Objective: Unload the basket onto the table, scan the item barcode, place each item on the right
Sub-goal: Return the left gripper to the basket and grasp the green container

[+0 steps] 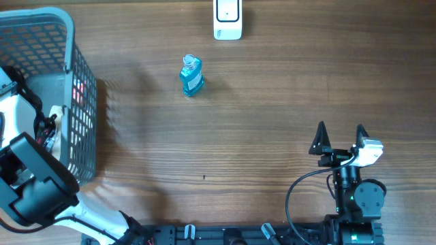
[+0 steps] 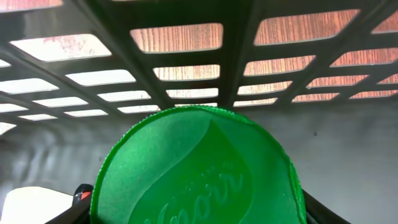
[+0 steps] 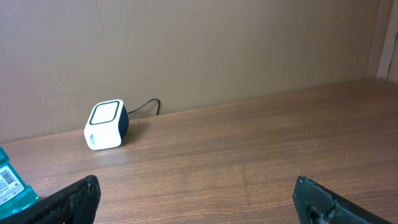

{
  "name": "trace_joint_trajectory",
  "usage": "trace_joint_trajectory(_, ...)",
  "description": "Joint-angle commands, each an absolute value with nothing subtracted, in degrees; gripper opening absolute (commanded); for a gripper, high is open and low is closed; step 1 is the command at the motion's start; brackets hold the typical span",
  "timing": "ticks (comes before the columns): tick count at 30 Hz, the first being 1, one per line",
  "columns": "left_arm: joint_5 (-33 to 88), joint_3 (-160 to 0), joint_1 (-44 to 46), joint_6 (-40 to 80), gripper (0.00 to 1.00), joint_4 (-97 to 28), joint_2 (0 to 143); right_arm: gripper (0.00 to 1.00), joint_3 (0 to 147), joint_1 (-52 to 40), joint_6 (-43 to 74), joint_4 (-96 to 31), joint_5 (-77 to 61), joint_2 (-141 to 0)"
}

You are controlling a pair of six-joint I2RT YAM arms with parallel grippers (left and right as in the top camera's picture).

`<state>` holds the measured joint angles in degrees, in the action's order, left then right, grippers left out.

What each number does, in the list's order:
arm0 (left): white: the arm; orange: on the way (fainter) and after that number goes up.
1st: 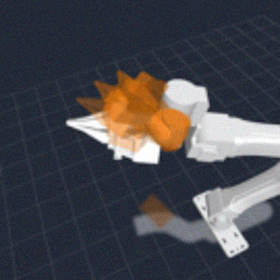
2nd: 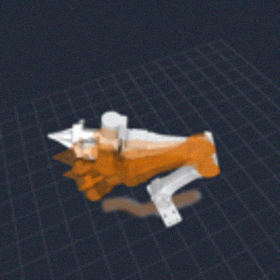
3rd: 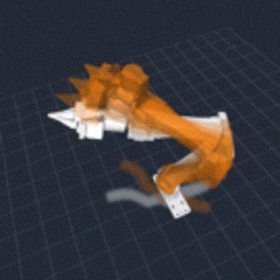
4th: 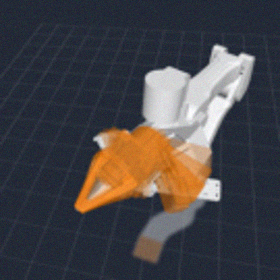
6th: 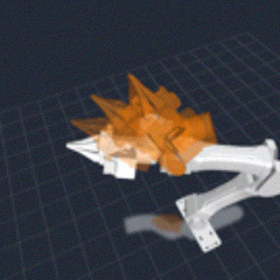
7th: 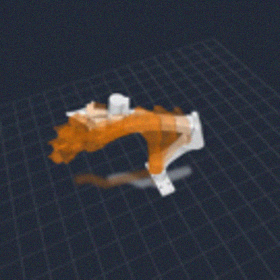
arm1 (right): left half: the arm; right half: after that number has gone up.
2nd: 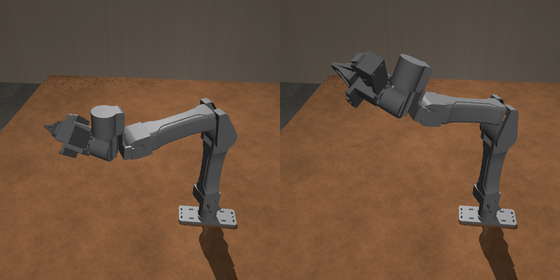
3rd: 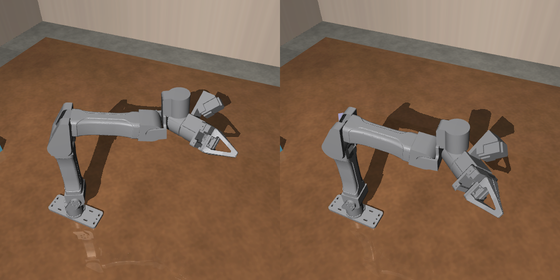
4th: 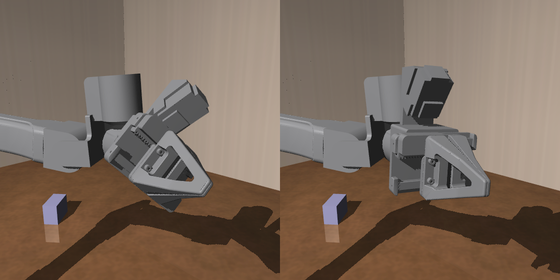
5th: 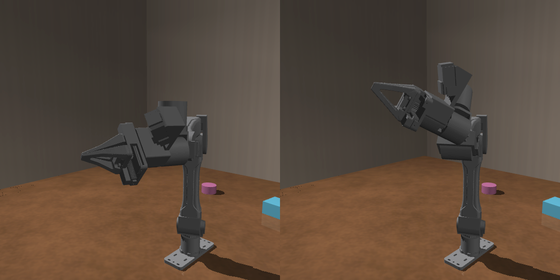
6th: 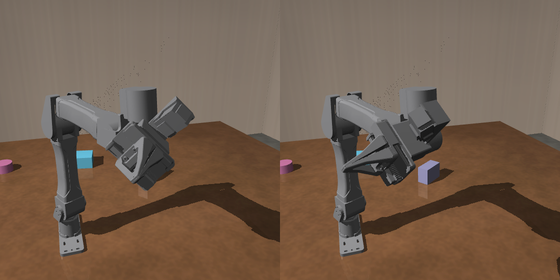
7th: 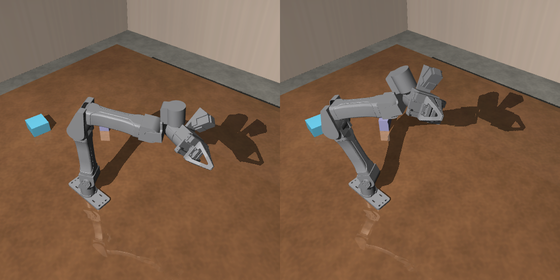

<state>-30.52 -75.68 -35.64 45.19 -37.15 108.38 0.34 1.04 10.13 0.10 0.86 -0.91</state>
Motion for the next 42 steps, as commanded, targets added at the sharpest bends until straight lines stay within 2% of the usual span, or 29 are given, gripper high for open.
trace_joint_trajectory(1,-31.6,-75.2,-35.9,45.3,0.70,-37.9,106.1,1.00,0.3,0.8,9.1,0.3,-0.1,-0.4)
trace_joint_trajectory(4,-31.6,-75.2,-35.9,45.3,0.90,-36.9,105.7,1.00,0.3,0.8,9.1,0.3,-0.1,-0.4)
trace_joint_trajectory(6,-31.6,-75.2,-35.9,45.3,0.94,-36.6,105.8,1.00,0.3,0.8,9.1,0.3,-0.1,-0.4)
trace_joint_trajectory(26,-34.3,-74.9,-39.5,45.2,0.99,-34.1,107.3,1.00,0.3,0.8,9.1,0.3,-0.1,-0.4)
trace_joint_trajectory(42,-29.4,-74.9,-40.0,45.2,0.98,-33.8,108.6,1.00,0.3,0.8,9.1,0.3,-0.1,-0.4)
